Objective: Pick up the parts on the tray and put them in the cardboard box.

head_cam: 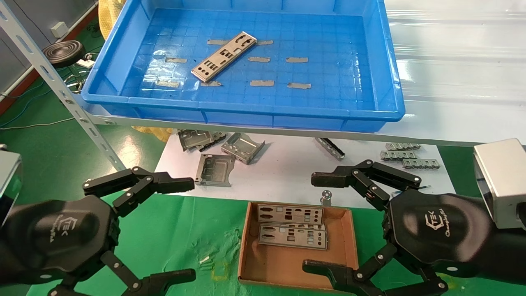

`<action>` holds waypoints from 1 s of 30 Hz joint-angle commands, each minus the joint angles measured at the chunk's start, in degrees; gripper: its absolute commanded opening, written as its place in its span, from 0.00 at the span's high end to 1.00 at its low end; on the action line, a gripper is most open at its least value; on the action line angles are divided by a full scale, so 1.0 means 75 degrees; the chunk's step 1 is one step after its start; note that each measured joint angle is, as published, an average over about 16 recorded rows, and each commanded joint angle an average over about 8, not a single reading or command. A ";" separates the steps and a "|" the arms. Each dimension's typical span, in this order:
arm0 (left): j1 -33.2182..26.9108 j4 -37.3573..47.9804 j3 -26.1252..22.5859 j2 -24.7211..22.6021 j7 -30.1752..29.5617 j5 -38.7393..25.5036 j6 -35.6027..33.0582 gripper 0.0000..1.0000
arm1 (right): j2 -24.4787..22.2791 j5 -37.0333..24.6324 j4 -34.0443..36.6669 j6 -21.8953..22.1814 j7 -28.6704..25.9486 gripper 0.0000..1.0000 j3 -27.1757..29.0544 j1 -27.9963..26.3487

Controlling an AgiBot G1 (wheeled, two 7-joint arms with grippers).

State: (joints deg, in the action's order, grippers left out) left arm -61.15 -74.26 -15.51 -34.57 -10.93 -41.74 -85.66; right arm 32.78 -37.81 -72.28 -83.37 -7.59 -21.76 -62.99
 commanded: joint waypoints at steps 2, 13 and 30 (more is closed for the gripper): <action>-0.0017 0.0030 -0.0022 -0.0019 0.0008 -0.0002 0.0000 0.00 | 0.0000 0.0000 0.0000 0.0000 0.0000 0.00 0.0000 0.0000; -0.0048 0.0082 -0.0060 -0.0053 0.0024 -0.0010 -0.0003 0.00 | 0.0000 0.0000 0.0000 0.0000 0.0000 0.00 0.0000 0.0000; -0.0060 0.0108 -0.0078 -0.0068 0.0033 -0.0017 -0.0004 0.00 | 0.0000 -0.0001 0.0000 0.0000 0.0000 0.00 0.0000 0.0000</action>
State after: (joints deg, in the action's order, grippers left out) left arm -61.60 -73.45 -16.09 -35.08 -10.68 -41.86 -85.69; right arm 32.78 -37.82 -72.28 -83.37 -7.59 -21.76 -62.99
